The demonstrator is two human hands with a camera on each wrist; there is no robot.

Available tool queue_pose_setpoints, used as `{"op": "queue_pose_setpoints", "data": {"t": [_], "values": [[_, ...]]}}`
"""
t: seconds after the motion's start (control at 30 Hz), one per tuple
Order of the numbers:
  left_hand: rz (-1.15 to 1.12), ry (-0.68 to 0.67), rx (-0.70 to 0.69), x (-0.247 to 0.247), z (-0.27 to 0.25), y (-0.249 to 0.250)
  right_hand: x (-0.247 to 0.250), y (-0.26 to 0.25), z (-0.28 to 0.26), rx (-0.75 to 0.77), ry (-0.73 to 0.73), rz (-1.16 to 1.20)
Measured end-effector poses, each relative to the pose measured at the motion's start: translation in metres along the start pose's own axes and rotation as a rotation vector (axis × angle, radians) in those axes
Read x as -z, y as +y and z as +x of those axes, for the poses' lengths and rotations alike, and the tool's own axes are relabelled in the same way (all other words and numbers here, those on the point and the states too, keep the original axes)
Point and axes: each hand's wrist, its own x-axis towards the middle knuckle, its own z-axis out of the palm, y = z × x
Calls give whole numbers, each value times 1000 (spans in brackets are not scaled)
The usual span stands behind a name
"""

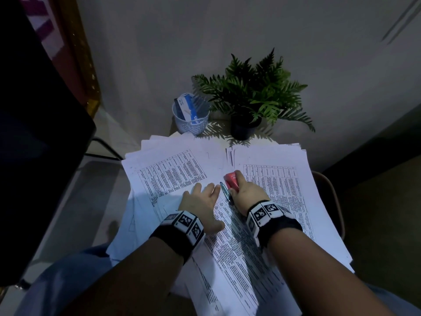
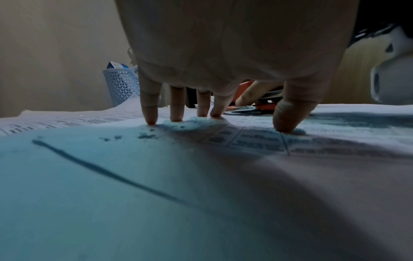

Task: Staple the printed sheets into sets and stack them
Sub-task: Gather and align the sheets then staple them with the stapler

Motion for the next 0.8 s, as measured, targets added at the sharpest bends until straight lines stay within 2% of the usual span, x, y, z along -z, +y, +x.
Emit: {"op": "queue_pose_setpoints", "data": {"t": [0.43,0.8], "values": [[-3,10,-1,2,0,1,7,0,-3,48,13,3],[-2,-18,7,5,-1,2,11,-4,-1,7,-13,44]]}}
